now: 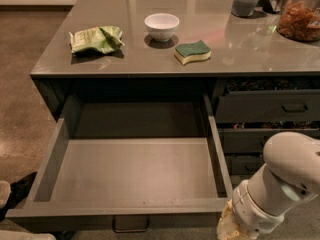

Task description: Close top drawer

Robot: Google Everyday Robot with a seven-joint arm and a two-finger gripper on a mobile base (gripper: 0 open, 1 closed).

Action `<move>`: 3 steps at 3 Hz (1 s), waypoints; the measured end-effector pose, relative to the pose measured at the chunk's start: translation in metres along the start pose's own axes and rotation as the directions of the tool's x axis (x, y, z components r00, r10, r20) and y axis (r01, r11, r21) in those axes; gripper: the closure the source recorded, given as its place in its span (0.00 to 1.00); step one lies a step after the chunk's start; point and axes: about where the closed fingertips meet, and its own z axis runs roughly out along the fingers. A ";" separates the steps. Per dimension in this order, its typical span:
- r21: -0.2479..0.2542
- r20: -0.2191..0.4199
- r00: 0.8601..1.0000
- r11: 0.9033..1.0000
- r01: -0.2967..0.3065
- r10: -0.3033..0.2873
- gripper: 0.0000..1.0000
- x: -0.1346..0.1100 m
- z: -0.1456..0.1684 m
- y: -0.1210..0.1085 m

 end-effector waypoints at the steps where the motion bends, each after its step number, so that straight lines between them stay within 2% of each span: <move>1: -0.009 -0.007 1.000 1.000 0.000 0.000 1.00 -0.004 0.015 -0.018; 2: -0.003 -0.008 1.000 1.000 -0.004 0.004 0.82 -0.006 0.017 -0.025; 3: 0.020 -0.011 1.000 1.000 0.012 -0.012 0.58 -0.019 0.013 -0.043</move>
Offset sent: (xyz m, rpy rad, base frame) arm 0.0565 0.0201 -0.0280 -0.0124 -0.0105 -0.0198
